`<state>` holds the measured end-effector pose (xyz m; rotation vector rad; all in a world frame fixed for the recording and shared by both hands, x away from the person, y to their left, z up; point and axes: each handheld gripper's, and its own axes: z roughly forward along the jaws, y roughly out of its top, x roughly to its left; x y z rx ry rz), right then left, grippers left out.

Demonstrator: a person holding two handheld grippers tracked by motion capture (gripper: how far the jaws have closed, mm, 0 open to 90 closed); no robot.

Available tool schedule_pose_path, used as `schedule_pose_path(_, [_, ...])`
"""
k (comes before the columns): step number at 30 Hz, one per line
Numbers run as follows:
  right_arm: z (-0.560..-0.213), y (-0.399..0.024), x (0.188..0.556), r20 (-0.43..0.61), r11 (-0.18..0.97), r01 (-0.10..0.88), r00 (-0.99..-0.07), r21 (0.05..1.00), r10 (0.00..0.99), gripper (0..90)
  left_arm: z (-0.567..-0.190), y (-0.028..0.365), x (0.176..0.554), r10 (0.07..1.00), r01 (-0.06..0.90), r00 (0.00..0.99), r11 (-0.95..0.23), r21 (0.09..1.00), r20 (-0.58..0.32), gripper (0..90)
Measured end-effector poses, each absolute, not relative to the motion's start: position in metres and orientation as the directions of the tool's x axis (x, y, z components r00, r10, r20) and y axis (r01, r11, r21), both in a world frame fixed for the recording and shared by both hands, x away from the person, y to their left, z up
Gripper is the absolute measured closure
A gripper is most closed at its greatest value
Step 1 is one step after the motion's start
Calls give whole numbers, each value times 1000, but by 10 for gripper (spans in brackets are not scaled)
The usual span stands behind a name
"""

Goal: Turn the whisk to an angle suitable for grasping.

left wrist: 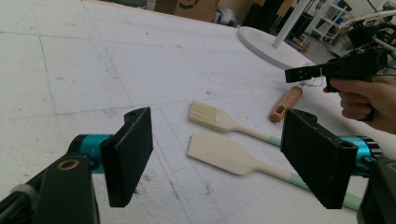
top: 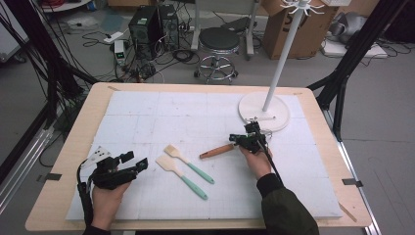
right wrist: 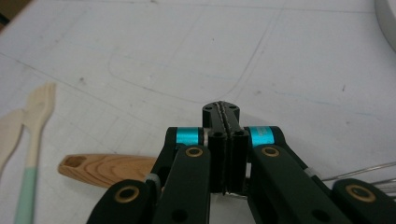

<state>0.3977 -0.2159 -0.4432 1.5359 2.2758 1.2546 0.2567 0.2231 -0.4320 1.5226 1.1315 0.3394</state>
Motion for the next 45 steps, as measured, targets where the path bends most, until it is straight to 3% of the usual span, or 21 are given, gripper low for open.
schedule_pose_path(10, [-446, -231, 395, 320, 125, 730, -438, 672, 840, 900, -433, 221, 256, 789, 462, 497, 113, 880, -362, 263])
schedule_pose_path(45, [-442, -235, 341, 314, 134, 735, -437, 665, 843, 900, -433, 218, 258, 770, 465, 505, 136, 875, -389, 268])
